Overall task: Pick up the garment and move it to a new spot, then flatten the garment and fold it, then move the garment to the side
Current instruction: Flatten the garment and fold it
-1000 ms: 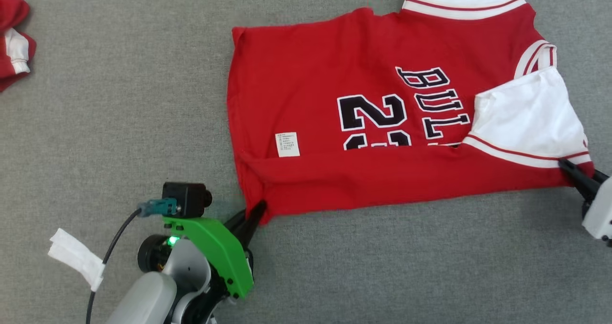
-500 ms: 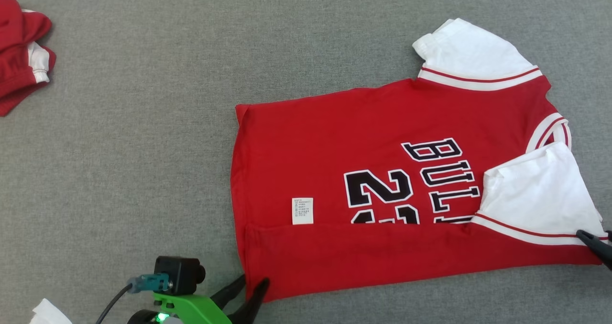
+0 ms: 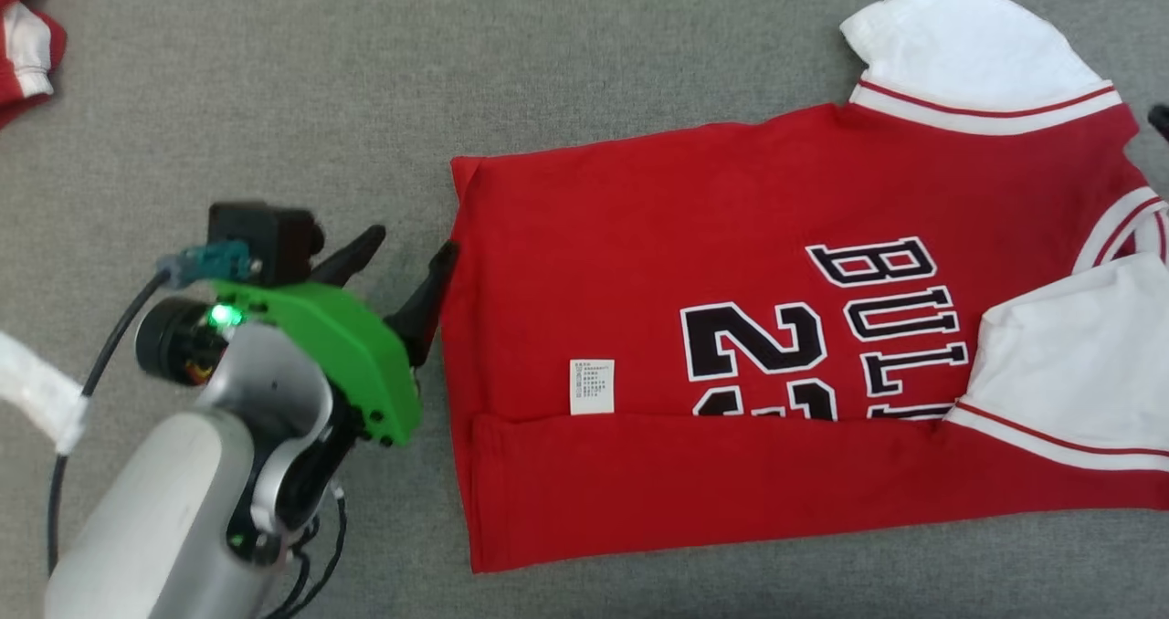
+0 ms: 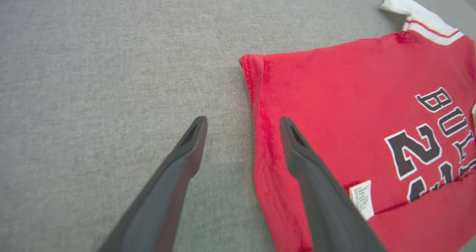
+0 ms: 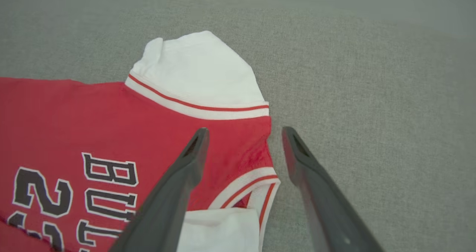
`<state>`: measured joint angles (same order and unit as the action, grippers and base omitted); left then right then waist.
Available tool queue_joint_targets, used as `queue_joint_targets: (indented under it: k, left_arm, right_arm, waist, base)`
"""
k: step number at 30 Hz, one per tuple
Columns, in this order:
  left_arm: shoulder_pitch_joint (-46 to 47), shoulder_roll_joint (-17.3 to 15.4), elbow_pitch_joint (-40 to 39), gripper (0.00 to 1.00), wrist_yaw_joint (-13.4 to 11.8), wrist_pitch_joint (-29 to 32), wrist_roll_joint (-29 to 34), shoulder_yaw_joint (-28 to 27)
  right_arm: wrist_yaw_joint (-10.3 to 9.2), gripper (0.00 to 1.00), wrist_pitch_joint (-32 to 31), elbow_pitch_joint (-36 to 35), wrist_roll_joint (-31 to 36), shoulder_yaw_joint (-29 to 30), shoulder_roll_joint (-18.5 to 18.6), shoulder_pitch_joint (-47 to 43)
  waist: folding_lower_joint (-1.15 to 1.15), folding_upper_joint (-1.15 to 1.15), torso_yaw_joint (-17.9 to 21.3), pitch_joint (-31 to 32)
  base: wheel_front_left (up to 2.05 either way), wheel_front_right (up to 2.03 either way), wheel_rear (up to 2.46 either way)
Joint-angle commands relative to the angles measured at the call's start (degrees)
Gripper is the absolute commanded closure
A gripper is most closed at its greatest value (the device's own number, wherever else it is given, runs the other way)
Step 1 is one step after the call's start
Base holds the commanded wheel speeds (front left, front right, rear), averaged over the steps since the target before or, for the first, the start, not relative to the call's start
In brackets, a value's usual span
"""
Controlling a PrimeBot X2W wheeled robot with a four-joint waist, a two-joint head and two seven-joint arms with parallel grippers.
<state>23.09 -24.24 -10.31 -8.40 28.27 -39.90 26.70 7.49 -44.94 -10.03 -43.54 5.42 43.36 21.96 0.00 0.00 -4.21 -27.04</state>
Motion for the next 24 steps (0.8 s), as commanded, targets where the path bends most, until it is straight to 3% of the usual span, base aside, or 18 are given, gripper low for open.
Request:
queue_joint_targets:
  k: [1,2,6,14,15,16,18,24]
  left_arm:
    - [3.6,1.4,1.9,0.00,0.7,0.4,0.3,0.7]
    - [9.2,3.7,6.3,0.00,2.0,0.6,1.2,2.0]
    - [16.3,7.9,13.3,0.00,4.5,0.4,2.2,4.7]
    - [21.4,10.4,23.2,0.00,7.7,0.7,2.8,7.9]
    - [21.6,10.5,23.7,0.47,8.2,1.0,2.3,8.1]
    - [21.7,10.8,24.0,1.00,8.9,1.3,1.6,8.1]
    - [21.6,11.0,24.5,1.00,10.5,2.4,0.7,8.9]
    - [20.4,10.0,24.1,1.00,10.8,0.0,-1.0,6.9]
  right_arm:
    - [0.00,0.00,-0.5,1.7,1.8,-1.7,-0.9,4.4]
    - [0.00,0.00,-1.1,5.5,6.0,-5.9,-2.0,11.8]
    - [0.00,0.00,-1.0,12.7,11.6,-12.0,-3.3,21.5]
    - [0.00,0.00,-0.9,23.4,11.7,-21.2,-3.5,29.1]
    - [0.01,0.00,-1.2,23.9,11.1,-22.1,-3.5,29.3]
    - [0.03,0.53,-0.9,24.3,10.3,-23.1,-3.2,29.8]
    - [0.03,1.00,-1.0,24.5,8.0,-25.1,-2.7,29.7]
    - [-0.03,1.00,5.7,24.7,3.4,-25.0,-0.2,30.0]
  waist:
    - [0.00,0.00,-2.5,-6.0]
    - [0.00,0.00,-3.5,-8.4]
    - [0.00,0.00,-5.4,-10.4]
    - [0.00,0.00,-6.3,-10.6]
    - [0.00,0.00,-6.3,-10.6]
    - [0.00,0.00,-6.2,-10.6]
    - [0.00,0.00,-5.9,-10.2]
    - [0.00,0.00,-4.1,-7.7]
  base:
    - [0.00,0.00,0.00]
    - [0.00,0.00,0.00]
    - [0.00,0.00,0.00]
    - [0.00,0.00,0.00]
    - [0.00,0.00,0.00]
    - [0.00,0.00,0.00]
    - [0.00,0.00,0.00]
    - [0.00,0.00,0.00]
